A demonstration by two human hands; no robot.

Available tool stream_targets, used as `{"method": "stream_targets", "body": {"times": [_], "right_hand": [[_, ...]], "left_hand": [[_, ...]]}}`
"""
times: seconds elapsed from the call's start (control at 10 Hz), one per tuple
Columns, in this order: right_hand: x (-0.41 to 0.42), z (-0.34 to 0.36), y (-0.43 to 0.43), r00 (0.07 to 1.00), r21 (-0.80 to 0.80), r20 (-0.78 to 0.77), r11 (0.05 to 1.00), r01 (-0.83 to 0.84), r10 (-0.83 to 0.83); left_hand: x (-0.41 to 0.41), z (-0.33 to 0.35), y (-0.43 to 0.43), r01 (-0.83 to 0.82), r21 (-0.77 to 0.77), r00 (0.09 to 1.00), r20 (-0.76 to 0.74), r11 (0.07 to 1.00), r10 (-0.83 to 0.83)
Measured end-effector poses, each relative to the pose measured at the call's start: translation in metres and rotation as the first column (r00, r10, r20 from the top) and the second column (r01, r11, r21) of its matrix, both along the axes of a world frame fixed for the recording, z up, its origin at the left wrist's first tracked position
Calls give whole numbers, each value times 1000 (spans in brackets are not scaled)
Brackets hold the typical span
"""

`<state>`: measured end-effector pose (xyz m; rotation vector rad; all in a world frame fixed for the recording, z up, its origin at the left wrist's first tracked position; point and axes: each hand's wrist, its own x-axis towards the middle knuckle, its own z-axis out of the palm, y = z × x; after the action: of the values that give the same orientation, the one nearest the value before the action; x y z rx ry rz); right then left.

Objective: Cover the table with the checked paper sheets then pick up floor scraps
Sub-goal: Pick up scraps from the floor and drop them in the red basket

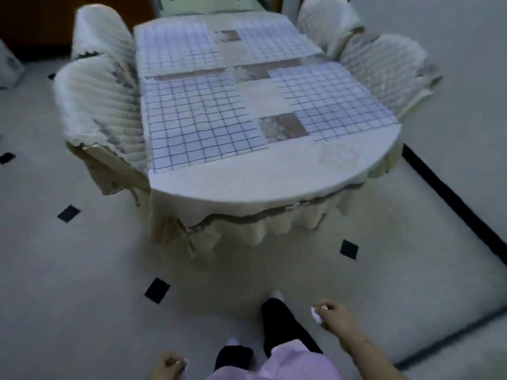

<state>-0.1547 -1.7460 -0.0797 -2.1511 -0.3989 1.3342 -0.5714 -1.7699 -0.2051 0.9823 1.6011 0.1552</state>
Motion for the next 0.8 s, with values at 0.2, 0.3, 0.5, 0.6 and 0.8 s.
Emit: {"method": "stream_targets", "body": {"times": [0.2, 0.3, 0.5, 0.6, 0.8], "right_hand": [[29, -24, -138, 903, -115, -23, 898, 425, -430], [40, -33, -174, 837, -148, -28, 830, 537, -546], [101, -32, -184, 776, -213, -25, 761, 612, -631], [156, -30, -176, 762, -190, 20, 745, 639, -648], [278, -9, -144, 685, -93, -9, 682, 725, -729]], "left_hand": [[151, 105, 132, 175, -31, 984, 44, 984, -174], [237, 133, 163, 353, 13, 931, 91, 936, -352], [390, 137, 187, 567, 115, 814, 76, 816, -576], [448, 129, 188, 648, 47, 761, 18, 761, -649], [522, 113, 196, 678, -85, 723, -96, 730, -684]]}}
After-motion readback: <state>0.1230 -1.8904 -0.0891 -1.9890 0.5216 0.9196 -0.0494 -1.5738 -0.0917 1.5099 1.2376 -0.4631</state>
